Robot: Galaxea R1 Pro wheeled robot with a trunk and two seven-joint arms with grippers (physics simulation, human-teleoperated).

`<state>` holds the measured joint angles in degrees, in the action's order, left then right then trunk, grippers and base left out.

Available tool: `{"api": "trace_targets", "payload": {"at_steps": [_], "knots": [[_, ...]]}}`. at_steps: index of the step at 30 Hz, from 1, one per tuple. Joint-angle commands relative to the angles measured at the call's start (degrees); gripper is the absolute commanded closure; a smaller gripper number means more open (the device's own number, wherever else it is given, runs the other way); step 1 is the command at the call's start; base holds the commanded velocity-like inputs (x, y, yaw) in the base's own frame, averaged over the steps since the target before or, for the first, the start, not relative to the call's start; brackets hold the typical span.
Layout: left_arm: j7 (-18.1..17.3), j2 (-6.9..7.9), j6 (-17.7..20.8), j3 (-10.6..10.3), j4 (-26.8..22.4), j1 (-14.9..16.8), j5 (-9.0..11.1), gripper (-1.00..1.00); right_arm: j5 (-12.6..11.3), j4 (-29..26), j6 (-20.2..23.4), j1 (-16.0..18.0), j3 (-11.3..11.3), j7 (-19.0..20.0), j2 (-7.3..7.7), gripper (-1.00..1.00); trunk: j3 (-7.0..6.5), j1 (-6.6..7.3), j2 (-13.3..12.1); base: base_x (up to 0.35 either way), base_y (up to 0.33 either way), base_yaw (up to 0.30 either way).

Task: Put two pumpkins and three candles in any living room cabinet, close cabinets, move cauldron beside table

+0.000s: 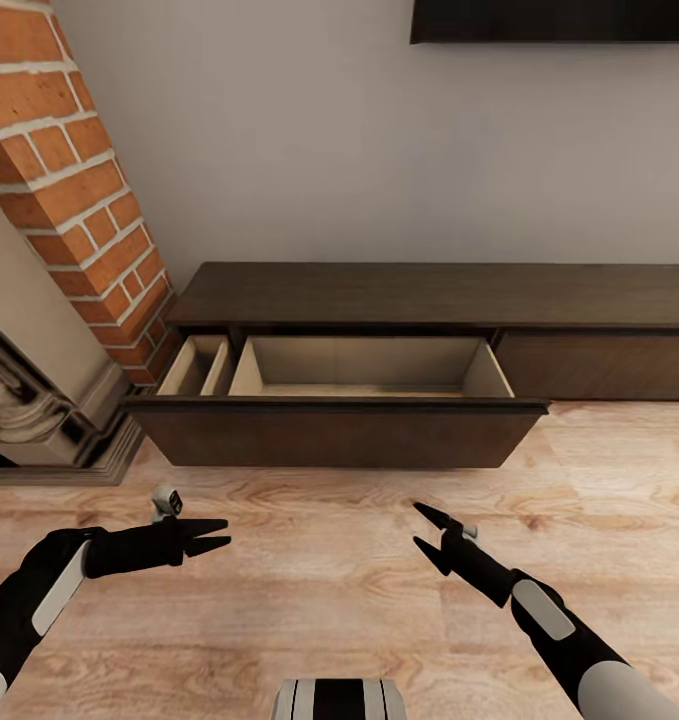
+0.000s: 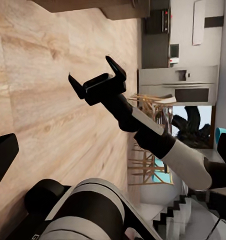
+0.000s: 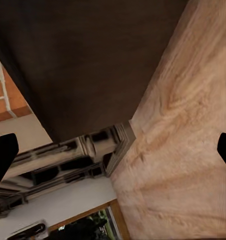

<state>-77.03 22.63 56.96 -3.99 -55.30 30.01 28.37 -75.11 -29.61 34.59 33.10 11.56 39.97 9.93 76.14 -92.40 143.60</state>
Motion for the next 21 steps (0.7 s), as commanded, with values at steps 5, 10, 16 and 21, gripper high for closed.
{"api": "trace_targets", "payload": {"at_steps": [5,10,16,21], "knots": [[0.0,0.05,0.5,-0.2,0.0,0.0,0.2,-1.00,-0.3,3.6,0.1,-0.4,0.3,0.1,0.17,-1.00,-1.08,0.14,-0.1,0.000,0.000,0.000],[0.0,0.04,0.5,-0.3,0.0,0.0,0.2,-1.00,-0.2,6.4,0.2,-0.6,0.4,-0.3,0.23,-1.00,-2.18,0.27,-0.1,0.000,0.000,0.000],[0.3,-0.03,0.5,-1.2,0.0,0.0,-0.1,-1.00,6.6,13.1,5.6,-0.7,1.4,-0.2,0.73,-1.00,-3.51,0.42,-0.2,0.000,0.000,0.000],[0.6,-0.09,0.5,-2.9,0.0,0.0,-0.2,-1.00,8.7,14.0,4.7,-0.7,1.6,0.2,0.75,-1.00,-4.62,0.55,-0.3,0.000,0.000,0.000]]}}
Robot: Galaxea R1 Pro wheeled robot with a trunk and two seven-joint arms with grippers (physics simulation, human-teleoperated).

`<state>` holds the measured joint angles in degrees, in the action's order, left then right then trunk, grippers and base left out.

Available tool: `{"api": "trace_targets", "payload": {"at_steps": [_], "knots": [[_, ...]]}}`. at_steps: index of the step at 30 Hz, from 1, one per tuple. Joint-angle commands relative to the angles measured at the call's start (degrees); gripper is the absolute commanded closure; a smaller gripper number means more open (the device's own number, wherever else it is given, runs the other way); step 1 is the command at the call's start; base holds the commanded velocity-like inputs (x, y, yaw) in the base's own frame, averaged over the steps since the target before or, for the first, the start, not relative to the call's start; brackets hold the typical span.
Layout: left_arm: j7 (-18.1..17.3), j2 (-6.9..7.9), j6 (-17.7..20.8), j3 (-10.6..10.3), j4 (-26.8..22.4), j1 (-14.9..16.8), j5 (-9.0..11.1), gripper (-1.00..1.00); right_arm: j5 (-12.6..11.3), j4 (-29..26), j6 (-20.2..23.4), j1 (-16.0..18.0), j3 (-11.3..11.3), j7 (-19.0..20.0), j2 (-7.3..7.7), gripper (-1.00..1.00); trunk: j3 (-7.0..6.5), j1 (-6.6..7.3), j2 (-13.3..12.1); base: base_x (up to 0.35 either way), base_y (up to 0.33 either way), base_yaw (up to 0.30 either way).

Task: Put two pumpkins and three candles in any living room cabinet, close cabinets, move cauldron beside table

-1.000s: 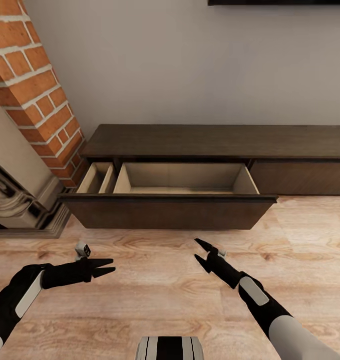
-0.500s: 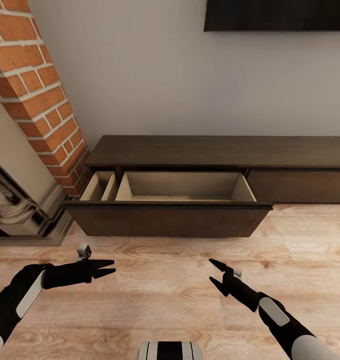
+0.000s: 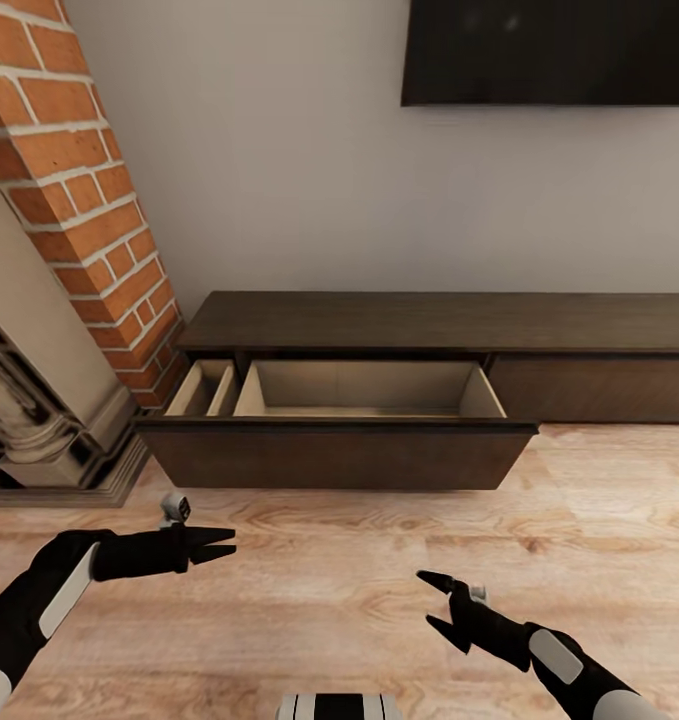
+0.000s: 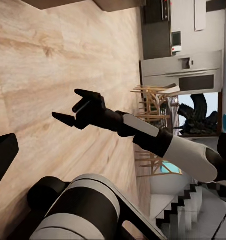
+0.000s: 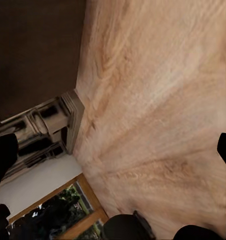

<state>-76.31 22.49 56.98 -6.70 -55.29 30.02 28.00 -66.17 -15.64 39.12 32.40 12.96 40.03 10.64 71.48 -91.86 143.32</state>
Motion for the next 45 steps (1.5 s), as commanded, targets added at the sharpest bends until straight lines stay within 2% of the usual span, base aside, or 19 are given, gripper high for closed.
{"api": "trace_targets", "payload": {"at_steps": [1,4,7,10,14,18,21,25,27,30,36,45], "knots": [[0.0,0.04,0.5,-0.4,0.0,0.0,0.2,-1.00,-0.1,0.0,-0.5,0.0,0.3,-0.1,-0.05,-1.00,-0.19,0.03,0.0,0.000,0.000,0.000],[0.1,0.12,0.5,-0.7,0.0,0.1,-0.1,-1.00,2.1,-0.2,-1.6,0.0,2.2,-0.5,-0.17,-1.00,-0.85,0.11,0.0,0.000,0.000,0.000],[0.1,0.11,0.5,-0.7,0.0,0.1,-2.1,-1.00,6.9,-1.1,-2.1,0.0,6.3,-0.7,-0.34,-1.00,-1.51,0.19,-0.1,0.000,0.000,0.000],[0.1,-0.03,0.5,-0.6,0.0,0.1,-3.8,-1.00,8.8,-1.4,-4.8,0.0,8.0,-1.1,-0.42,-1.00,-2.05,0.85,-1.3,0.000,0.000,0.000],[0.1,-0.05,0.5,-0.6,-0.1,0.1,-4.2,-1.00,9.3,-1.4,-7.3,0.0,8.4,-3.9,-0.39,-1.00,-2.77,1.73,-2.9,0.000,0.000,0.000],[0.1,-0.05,0.5,-0.6,-0.1,0.1,-4.3,-1.00,9.4,-1.4,-7.8,0.0,8.4,-7.2,-0.43,-1.00,-3.49,2.60,-4.5,0.000,0.000,0.000],[0.1,-0.02,0.5,-0.6,-0.1,0.1,-4.3,-1.00,9.4,-1.4,-7.9,0.0,8.4,-8.3,-0.44,-1.00,-4.03,3.26,-5.7,0.000,0.000,0.000],[0.1,0.00,0.5,-0.7,-0.1,0.1,-4.3,-1.00,9.5,-1.5,-9.5,0.0,8.3,-7.8,-0.31,-1.00,-4.75,4.14,-7.3,0.000,0.000,0.000],[0.1,0.01,0.5,-0.7,-0.1,0.1,-4.3,-1.00,9.5,-1.5,-13.5,0.0,8.3,-6.5,-0.12,-1.00,-5.10,4.58,-8.1,0.000,0.000,0.000],[0.1,-0.05,0.5,-0.7,-0.1,0.1,-4.3,-1.00,9.7,-1.4,-15.9,0.0,8.4,-4.1,-0.21,-1.00,-5.64,5.24,-9.3,0.000,0.000,0.000],[0.1,-0.20,0.5,-0.7,-0.3,0.1,-4.2,-1.00,9.7,-0.8,-16.6,0.0,8.4,-3.0,-0.09,-1.00,-6.72,6.56,-11.7,0.000,0.000,0.000],[0.1,0.01,0.5,-0.8,-0.2,0.2,-4.2,-1.00,9.5,-0.5,-16.0,0.0,8.5,-3.7,-0.41,-1.00,-8.34,8.53,-15.3,0.000,0.000,0.000]]}}
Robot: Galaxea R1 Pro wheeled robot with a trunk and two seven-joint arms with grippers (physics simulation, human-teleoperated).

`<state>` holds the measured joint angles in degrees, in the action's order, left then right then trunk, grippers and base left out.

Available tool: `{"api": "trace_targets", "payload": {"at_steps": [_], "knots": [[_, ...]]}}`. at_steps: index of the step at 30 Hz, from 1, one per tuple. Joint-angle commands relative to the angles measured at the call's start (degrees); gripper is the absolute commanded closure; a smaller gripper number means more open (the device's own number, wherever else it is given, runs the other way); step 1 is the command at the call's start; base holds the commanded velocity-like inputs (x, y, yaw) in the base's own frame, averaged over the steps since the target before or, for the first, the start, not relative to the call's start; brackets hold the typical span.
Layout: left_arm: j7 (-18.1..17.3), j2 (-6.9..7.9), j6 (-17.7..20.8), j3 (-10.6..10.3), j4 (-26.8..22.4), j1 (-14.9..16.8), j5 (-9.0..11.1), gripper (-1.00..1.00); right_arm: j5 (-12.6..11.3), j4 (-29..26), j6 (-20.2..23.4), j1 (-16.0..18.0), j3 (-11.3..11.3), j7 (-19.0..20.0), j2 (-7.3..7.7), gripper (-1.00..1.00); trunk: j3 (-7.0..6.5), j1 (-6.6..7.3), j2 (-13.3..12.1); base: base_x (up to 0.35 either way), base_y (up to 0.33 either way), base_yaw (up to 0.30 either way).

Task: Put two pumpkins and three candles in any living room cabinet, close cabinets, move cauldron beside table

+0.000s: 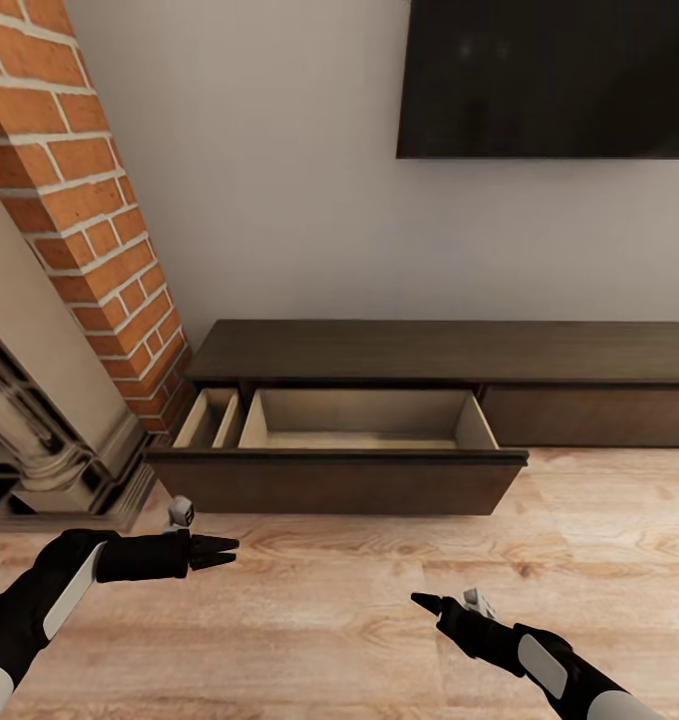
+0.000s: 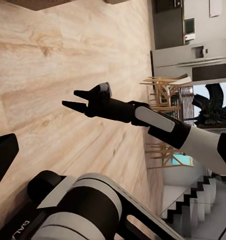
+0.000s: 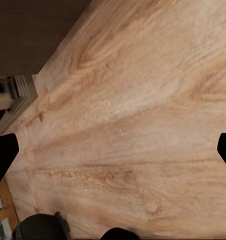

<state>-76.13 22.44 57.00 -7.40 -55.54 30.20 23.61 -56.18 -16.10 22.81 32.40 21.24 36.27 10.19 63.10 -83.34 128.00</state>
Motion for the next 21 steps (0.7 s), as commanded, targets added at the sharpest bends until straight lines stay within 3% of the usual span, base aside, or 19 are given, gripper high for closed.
{"api": "trace_targets", "payload": {"at_steps": [1,10,17,21], "knots": [[-0.1,0.06,0.5,-0.2,0.1,0.1,0.2,-1.00,-0.5,0.0,0.2,0.0,0.1,-0.1,0.01,-1.00,-0.14,0.23,-0.4,0.000,0.000,0.000],[-0.1,0.04,0.5,-0.7,0.1,0.1,0.0,-1.00,-0.4,0.0,-0.1,0.0,0.1,-0.1,0.08,-1.00,-1.76,2.21,-4.0,-0.112,0.000,0.000],[-0.1,-0.37,0.5,-0.9,0.0,0.1,-4.0,-1.00,-0.6,0.1,-0.1,0.0,0.1,-0.3,0.08,-1.00,-3.01,3.75,-6.8,-0.292,0.000,0.000],[-0.1,-0.37,0.5,-0.9,0.0,0.1,-5.0,-1.00,-0.6,0.1,-0.1,0.0,0.2,-0.7,0.02,-1.00,-3.73,4.63,-8.4,-0.212,0.000,0.000]]}}
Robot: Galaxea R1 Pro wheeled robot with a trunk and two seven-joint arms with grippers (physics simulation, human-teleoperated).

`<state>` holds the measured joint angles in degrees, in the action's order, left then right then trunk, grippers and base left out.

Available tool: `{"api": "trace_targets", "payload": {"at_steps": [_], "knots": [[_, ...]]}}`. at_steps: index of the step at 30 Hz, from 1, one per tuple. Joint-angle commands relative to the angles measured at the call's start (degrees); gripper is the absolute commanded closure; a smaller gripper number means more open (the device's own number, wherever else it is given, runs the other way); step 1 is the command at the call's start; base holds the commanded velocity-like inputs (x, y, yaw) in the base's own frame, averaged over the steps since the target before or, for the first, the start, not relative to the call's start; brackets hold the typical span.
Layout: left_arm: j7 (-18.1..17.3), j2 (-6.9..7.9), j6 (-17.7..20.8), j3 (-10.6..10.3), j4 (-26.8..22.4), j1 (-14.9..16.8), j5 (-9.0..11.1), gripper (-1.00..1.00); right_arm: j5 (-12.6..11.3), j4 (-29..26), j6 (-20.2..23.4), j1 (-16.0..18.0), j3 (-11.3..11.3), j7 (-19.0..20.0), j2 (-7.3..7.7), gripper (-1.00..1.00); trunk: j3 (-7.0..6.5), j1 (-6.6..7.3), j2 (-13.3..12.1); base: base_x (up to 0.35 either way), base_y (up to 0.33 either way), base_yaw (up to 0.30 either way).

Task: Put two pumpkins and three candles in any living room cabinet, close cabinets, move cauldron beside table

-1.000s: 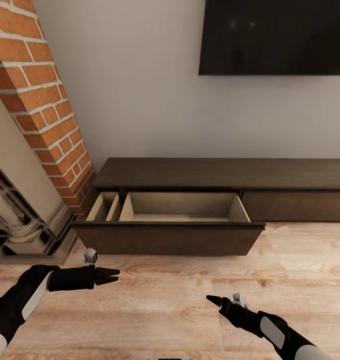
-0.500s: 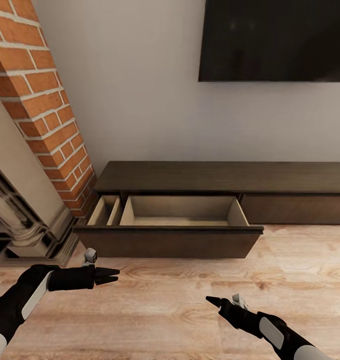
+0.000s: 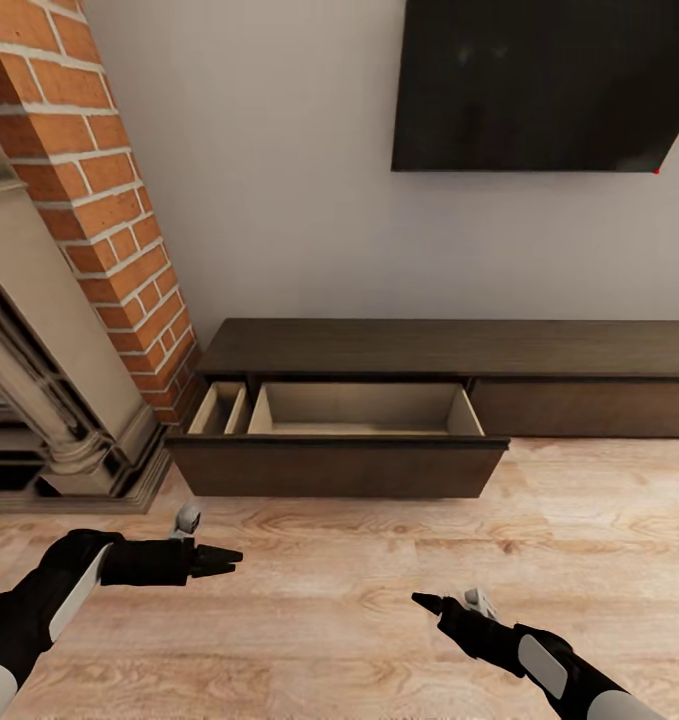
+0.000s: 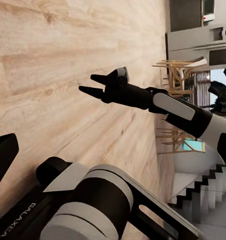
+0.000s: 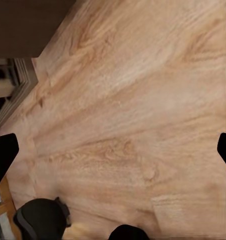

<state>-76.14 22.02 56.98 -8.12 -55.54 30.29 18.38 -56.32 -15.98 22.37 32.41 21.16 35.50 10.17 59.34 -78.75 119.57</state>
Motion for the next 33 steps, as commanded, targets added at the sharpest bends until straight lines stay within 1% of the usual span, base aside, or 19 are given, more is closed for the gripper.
{"api": "trace_targets", "payload": {"at_steps": [1,5,10,13,16,18,19,21,24,26,28,29,33], "knots": [[-0.1,0.11,0.5,-0.1,0.0,0.0,0.1,-1.00,-0.5,0.0,0.3,0.0,0.2,-0.5,0.03,-1.00,-0.14,0.25,-0.4,-0.160,0.000,0.000],[0.3,0.20,0.5,-0.1,0.1,0.0,-0.2,-1.00,-0.4,-0.1,0.3,0.0,0.3,-4.6,0.03,-1.00,-0.86,1.13,-2.0,-0.117,0.000,0.068],[3.5,0.21,0.5,0.1,0.1,0.0,-0.8,-1.00,-0.3,-0.1,0.3,0.0,0.4,-9.3,0.02,-1.00,-1.76,2.23,-4.0,-0.076,0.000,0.218],[4.9,0.21,0.5,0.2,0.2,0.1,-0.9,-1.00,-0.2,-0.1,0.3,0.0,0.4,-10.4,0.02,-1.00,-2.30,2.89,-5.2,-0.028,0.000,0.271],[7.6,0.18,0.5,0.2,0.4,0.1,-1.0,-1.00,-0.2,-0.1,0.3,0.0,0.4,-10.9,0.02,-1.00,-2.83,3.55,-6.4,-0.008,0.000,0.282],[11.6,-0.06,0.5,0.3,0.7,0.3,-0.9,-1.00,-0.2,-0.1,0.2,0.0,0.4,-11.7,0.02,-1.00,-3.19,3.99,-7.2,-0.003,0.000,0.285],[12.6,-0.11,0.5,0.3,0.7,0.3,-0.9,-1.00,-0.2,-0.1,0.2,0.0,0.5,-11.9,0.02,-1.00,-3.37,4.21,-7.6,-0.002,0.000,0.285],[16.2,-0.31,0.5,0.3,0.7,0.3,-0.8,-1.00,-0.2,-0.1,0.1,0.0,0.6,-13.2,0.02,-1.00,-3.73,4.65,-8.4,-0.001,0.000,0.286],[19.6,-0.56,0.5,0.3,0.8,0.4,-0.8,-1.00,-0.2,-0.1,0.1,0.0,0.7,-15.4,0.02,-1.00,-4.27,5.30,-9.6,0.000,0.000,0.286],[22.9,-0.80,0.4,0.4,0.8,0.4,-0.8,-1.00,-0.2,-0.1,0.1,0.0,0.7,-17.0,0.02,-1.00,-4.63,5.74,-10.4,0.000,0.000,0.287],[27.0,-1.48,0.4,0.4,0.8,0.4,-0.8,-1.00,-0.2,-0.2,0.0,0.0,0.7,-18.2,-0.01,-1.00,-4.99,6.18,-11.2,0.000,0.000,0.286],[28.0,-1.70,0.4,0.4,0.8,0.4,-0.7,-1.00,-0.1,-0.2,0.0,0.0,0.7,-18.5,-0.02,-1.00,-5.17,6.40,-11.6,0.000,0.000,0.286],[35.7,-3.10,0.4,0.4,0.7,0.4,-0.7,-1.00,0.0,-0.2,-1.1,0.0,0.7,-19.2,-0.06,-1.00,-5.89,7.28,-13.2,0.000,0.000,0.286]]}}
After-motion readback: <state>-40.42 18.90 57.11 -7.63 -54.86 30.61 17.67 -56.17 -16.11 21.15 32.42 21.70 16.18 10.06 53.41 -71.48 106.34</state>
